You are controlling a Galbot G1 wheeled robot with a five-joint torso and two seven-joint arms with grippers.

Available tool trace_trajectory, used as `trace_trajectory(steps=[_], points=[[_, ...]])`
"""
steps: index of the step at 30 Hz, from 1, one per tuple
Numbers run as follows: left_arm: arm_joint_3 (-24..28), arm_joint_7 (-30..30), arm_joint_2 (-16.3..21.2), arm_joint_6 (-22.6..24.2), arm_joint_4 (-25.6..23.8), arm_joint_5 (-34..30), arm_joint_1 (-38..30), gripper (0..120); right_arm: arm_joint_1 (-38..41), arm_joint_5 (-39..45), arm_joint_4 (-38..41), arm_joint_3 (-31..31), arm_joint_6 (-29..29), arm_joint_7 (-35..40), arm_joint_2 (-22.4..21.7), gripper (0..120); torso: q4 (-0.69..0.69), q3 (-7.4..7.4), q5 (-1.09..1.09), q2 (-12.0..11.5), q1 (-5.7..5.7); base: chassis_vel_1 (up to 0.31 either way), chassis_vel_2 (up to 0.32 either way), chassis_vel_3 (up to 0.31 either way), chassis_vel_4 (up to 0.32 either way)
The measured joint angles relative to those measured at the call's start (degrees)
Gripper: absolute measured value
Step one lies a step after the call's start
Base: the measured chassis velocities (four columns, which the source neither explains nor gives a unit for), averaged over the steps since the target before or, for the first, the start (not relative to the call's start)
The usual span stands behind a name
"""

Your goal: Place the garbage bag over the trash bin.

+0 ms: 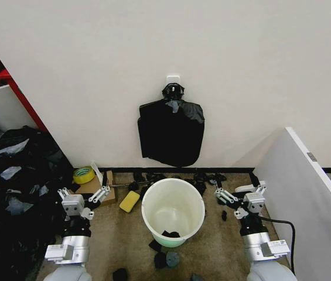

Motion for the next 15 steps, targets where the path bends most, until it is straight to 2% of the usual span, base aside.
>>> trace_trajectory(steps=[5,11,15], points=[[0.0,2.2,0.1,3.1,-2.7,-2.9,-0.2,100,-1.1,-4.4,0.5,0.5,-0.2,1.7,2.3,100,0.00,0.00,0.01,0.0,0.00,0.000,0.000,0.000,0.000],[-0.3,4.7,-0.3,3.1,-2.2,-1.5,-0.1,100,-1.3,-7.2,1.4,1.1,-0.2,3.2,5.6,100,0.00,0.00,-0.02,0.0,0.00,0.000,0.000,0.000,0.000],[-0.5,4.7,-0.5,3.2,-2.9,-1.2,0.4,100,-1.1,-6.0,1.5,1.0,-0.7,2.4,5.9,100,0.00,0.00,0.00,0.0,0.00,0.000,0.000,0.000,0.000]])
